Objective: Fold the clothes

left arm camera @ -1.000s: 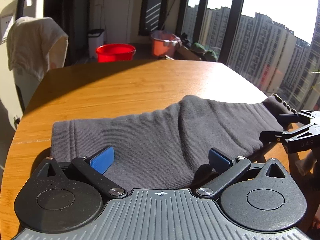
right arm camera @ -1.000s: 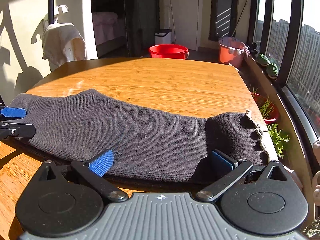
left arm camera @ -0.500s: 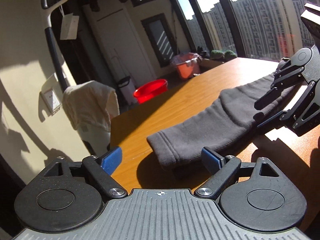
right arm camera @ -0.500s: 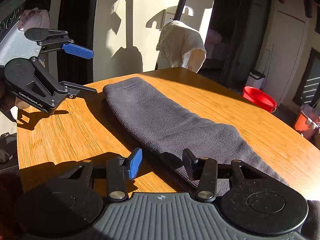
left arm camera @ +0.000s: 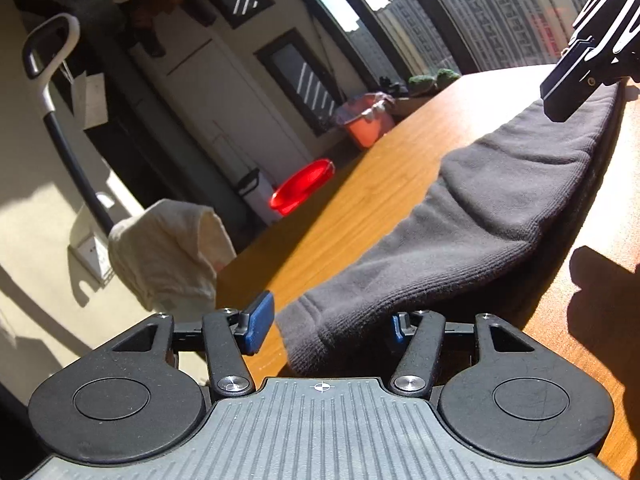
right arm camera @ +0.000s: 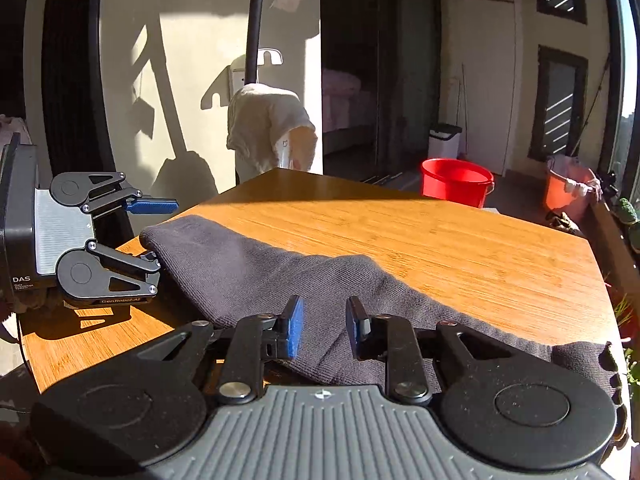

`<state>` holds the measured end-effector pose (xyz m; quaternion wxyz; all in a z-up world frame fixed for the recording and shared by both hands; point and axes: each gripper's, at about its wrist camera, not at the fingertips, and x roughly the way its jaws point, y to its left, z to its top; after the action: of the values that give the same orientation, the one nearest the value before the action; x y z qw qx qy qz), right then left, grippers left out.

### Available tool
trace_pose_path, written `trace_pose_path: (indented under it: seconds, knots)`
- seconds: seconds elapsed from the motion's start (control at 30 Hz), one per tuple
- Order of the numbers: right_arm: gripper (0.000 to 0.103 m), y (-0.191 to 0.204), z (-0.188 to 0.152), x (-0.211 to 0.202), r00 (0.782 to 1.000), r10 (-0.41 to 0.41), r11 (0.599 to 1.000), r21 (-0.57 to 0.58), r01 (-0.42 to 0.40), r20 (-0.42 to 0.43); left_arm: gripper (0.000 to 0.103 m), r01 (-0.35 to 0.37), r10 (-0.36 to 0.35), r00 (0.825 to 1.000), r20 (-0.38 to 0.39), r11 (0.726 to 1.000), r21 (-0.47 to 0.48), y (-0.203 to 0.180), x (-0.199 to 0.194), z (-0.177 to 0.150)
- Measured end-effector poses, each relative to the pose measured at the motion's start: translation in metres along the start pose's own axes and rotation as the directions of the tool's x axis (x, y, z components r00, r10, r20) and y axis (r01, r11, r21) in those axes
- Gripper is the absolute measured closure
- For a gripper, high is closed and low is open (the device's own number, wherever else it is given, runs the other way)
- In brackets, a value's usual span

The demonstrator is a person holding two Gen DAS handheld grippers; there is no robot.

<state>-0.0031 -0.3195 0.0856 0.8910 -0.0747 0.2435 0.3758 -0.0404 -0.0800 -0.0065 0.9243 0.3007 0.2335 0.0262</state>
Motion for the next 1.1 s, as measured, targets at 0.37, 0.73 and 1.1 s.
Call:
trace_pose_path:
  seconds: [0.37, 0.73, 1.1]
  knots:
    - [0.058, -0.139, -0.043, -0.054, 0.953, -0.263, 0.859, 0.413, 0.303, -0.152, 0.06, 0.095, -0.088, 0.994, 0.058, 0.985, -0.146, 0.016, -0.002, 0.018]
    - [0.068, -0.177, 0.062, 0.029, 0.938, -0.334, 0.89, 0.36, 0.28, 0.095, 0.049, -0.041, 0.032, 0.999, -0.031, 0.924, -0.381, 0.103, 0.082, 0.048]
    - [0.034, -0.115, -0.009, -0.004, 0.981, -0.147, 0.95, 0.259, 0.176, -0.128, 0.009, 0.317, -0.409, 0.912, 0.038, 0.641, -0.699, 0.078, 0.021, 0.008]
